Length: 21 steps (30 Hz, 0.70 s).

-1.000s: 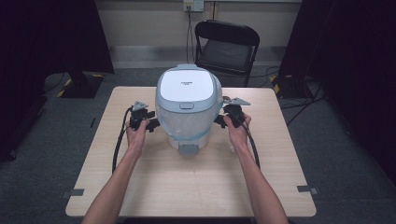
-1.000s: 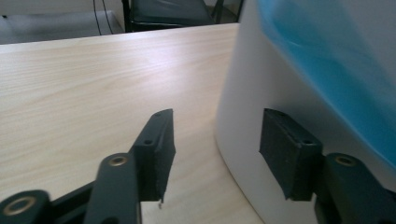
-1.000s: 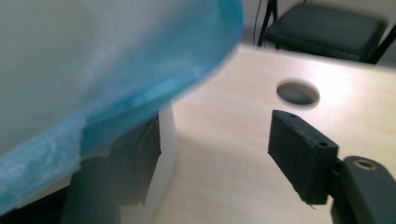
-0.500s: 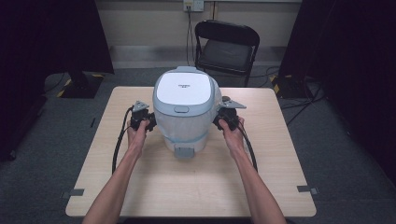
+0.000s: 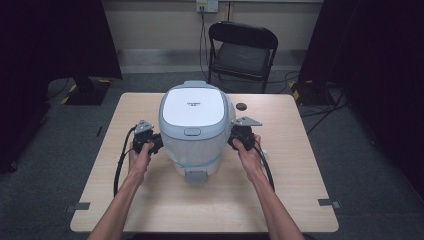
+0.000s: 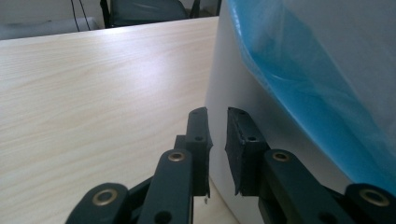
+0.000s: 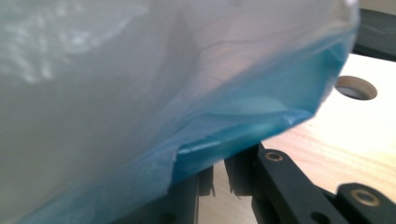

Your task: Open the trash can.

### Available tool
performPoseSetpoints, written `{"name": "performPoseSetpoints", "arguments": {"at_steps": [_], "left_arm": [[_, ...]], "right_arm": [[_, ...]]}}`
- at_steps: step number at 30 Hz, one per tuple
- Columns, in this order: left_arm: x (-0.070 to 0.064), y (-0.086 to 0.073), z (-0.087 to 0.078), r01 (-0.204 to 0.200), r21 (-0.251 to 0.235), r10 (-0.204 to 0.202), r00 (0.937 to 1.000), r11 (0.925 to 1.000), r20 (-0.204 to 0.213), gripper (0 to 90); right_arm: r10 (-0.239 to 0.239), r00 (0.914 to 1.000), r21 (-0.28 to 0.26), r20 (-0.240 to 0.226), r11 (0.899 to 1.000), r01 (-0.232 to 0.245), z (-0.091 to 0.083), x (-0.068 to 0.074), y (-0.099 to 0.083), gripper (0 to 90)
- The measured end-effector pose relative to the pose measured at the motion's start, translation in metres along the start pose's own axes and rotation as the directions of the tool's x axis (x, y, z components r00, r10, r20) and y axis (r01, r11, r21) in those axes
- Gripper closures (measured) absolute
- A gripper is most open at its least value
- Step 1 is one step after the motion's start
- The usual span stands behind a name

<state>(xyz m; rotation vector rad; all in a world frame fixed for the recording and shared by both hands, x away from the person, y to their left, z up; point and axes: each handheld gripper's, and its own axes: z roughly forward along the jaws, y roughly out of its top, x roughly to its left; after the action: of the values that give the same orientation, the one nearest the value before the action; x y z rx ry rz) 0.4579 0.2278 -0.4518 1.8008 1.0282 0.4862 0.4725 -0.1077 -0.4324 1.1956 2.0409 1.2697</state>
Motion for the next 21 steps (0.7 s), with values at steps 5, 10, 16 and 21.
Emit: {"name": "performPoseSetpoints", "arguments": {"at_steps": [5, 10, 16, 21], "left_arm": [[0.001, -0.005, -0.01, -0.001, 0.003, 0.001, 1.0, 1.0, 0.009, 71.9], [0.0, -0.005, -0.011, -0.014, 0.009, 0.013, 0.9999, 0.9999, 0.01, 71.5], [0.002, -0.003, -0.009, -0.006, 0.02, 0.006, 1.0, 0.9998, -0.006, 69.7], [0.004, -0.003, -0.009, 0.004, 0.026, -0.004, 0.9999, 0.9997, -0.015, 61.5]], "right_arm": [[-0.02, 0.9996, 0.016, -0.019, 1.0, 0.02, -0.006, 0.003, -0.001, 77.9], [-0.017, 0.9996, 0.016, -0.021, 1.0, 0.018, -0.009, 0.008, -0.004, 82.5], [-0.028, 0.9992, 0.031, -0.028, 0.999, 0.029, -0.016, 0.013, -0.007, 82.4], [-0.025, 0.9993, 0.038, -0.026, 0.999, 0.026, -0.018, 0.01, -0.009, 71.3]]}}
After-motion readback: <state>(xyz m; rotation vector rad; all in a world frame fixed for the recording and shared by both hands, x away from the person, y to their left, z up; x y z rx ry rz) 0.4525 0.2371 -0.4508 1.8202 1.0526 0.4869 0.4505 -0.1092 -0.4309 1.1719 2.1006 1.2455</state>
